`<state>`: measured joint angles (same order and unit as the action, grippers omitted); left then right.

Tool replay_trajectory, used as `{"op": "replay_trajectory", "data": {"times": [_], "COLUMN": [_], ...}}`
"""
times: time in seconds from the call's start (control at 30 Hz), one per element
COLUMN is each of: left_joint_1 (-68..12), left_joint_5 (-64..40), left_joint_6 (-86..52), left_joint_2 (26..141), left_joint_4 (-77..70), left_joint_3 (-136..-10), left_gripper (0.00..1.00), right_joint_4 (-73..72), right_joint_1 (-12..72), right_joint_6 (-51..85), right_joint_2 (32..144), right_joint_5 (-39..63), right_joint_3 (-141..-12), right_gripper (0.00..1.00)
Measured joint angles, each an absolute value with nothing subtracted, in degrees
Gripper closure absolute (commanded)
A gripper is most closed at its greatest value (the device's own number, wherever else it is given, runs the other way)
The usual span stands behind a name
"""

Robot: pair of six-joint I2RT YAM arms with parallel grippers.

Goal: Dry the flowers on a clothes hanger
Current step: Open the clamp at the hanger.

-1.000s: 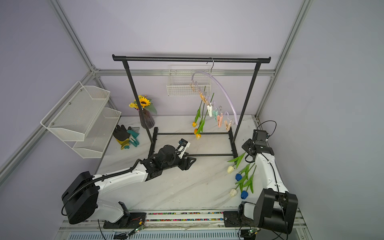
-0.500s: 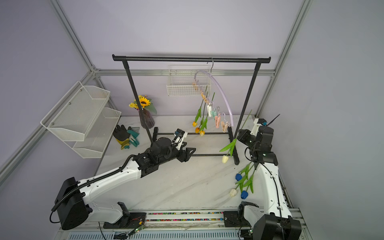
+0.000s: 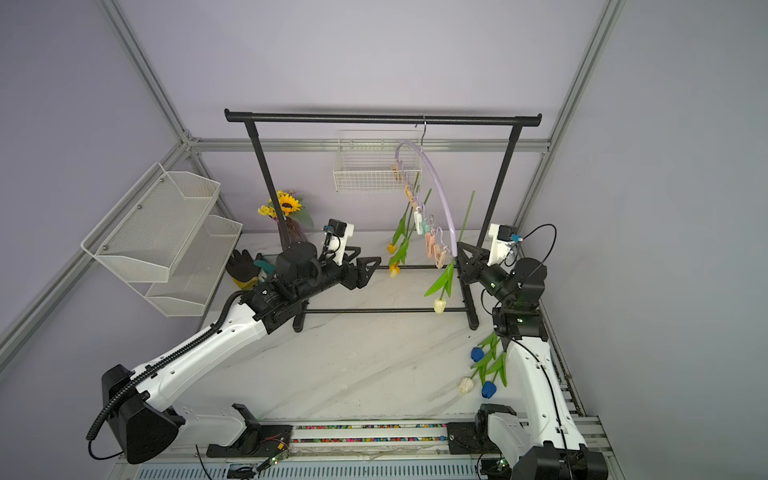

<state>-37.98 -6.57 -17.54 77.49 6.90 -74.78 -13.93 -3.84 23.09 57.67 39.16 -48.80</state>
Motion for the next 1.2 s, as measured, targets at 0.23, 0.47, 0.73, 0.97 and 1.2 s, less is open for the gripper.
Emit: {"op": "replay_trajectory", "data": {"times": [0.23,0.47,0.73,0.97,1.2], "left_joint_1": [-34.96,-33.04,-30.5,-28.21,-27.38], "left_joint_5": [-9.91,-13.93,-21.85,-27.38,-29.67], "left_joint_6": [-16.1,-11.86,-10.76,-11.35,-11.4], "left_joint_2": [78.0,80.88,89.84,96.47,99.02], "left_joint_4": [6.66,6.5,7.44,8.69,8.71], "left_joint_3": [-79.2,-84.51,-91.83,-98.21,-101.54], "left_gripper": [0.14,0.12,0.0,0.0,0.0], "right_joint_4": [-18.52,-21.43,-24.67,-26.26,-26.13], "right_joint_1": [1.13,2.09,3.44,4.73,7.4], "right_joint_6": [19.42,18.72,18.7,18.7,17.69], "right_joint_2": [64.12,72.23,76.01,78.56,83.83], "right_joint_5": [38.46,35.0,33.23,32.53,32.47], "right_joint_3": [-49.69,-53.45,-57.3,-61.47,-68.88], "right_gripper": [1.0,1.0,1.0,1.0,1.0]}}
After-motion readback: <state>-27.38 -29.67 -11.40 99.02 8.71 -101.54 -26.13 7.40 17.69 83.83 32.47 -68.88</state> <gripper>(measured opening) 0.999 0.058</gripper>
